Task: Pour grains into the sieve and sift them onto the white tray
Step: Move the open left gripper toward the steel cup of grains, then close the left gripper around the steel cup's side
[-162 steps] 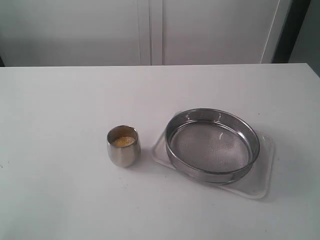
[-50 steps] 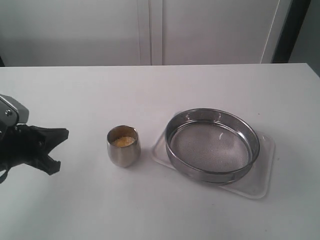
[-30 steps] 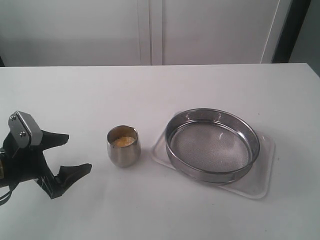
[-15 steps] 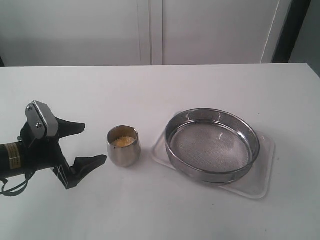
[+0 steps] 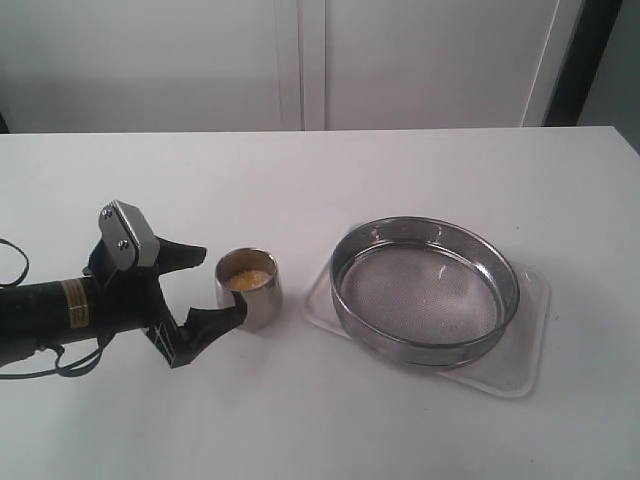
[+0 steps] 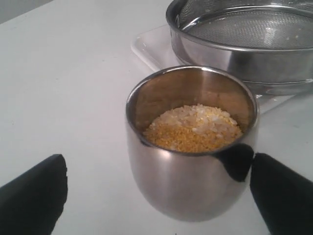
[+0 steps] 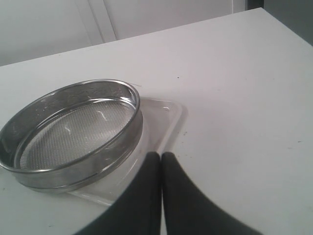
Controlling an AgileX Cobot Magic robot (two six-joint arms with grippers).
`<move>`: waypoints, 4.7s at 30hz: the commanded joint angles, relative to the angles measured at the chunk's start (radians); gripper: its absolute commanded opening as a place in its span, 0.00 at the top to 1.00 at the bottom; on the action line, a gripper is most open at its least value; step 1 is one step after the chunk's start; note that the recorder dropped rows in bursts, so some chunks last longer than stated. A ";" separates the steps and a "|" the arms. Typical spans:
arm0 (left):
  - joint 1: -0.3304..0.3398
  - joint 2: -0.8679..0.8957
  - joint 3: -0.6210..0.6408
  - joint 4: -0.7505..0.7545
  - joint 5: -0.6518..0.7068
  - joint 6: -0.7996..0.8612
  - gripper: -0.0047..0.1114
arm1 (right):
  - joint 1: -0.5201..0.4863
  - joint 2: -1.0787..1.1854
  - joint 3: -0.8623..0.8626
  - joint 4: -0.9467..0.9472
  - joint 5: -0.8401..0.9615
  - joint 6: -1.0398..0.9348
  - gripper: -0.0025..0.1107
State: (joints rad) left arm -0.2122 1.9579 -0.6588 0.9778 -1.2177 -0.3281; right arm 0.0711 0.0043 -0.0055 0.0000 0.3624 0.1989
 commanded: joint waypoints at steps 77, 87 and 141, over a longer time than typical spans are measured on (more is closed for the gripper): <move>-0.080 0.215 -0.308 -0.072 -0.003 -0.086 0.06 | -0.002 -0.004 0.006 0.000 -0.013 0.022 0.98; -0.080 0.245 -0.308 -0.050 -0.003 -0.086 0.06 | -0.002 -0.004 0.006 0.000 -0.013 0.022 0.98; -0.080 0.265 -0.320 -0.083 -0.003 -0.118 0.60 | -0.002 -0.004 0.006 0.000 -0.013 0.022 0.98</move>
State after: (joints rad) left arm -0.2880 2.2232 -0.9771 0.8998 -1.2180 -0.4347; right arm 0.0711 0.0043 -0.0055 0.0000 0.3624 0.2184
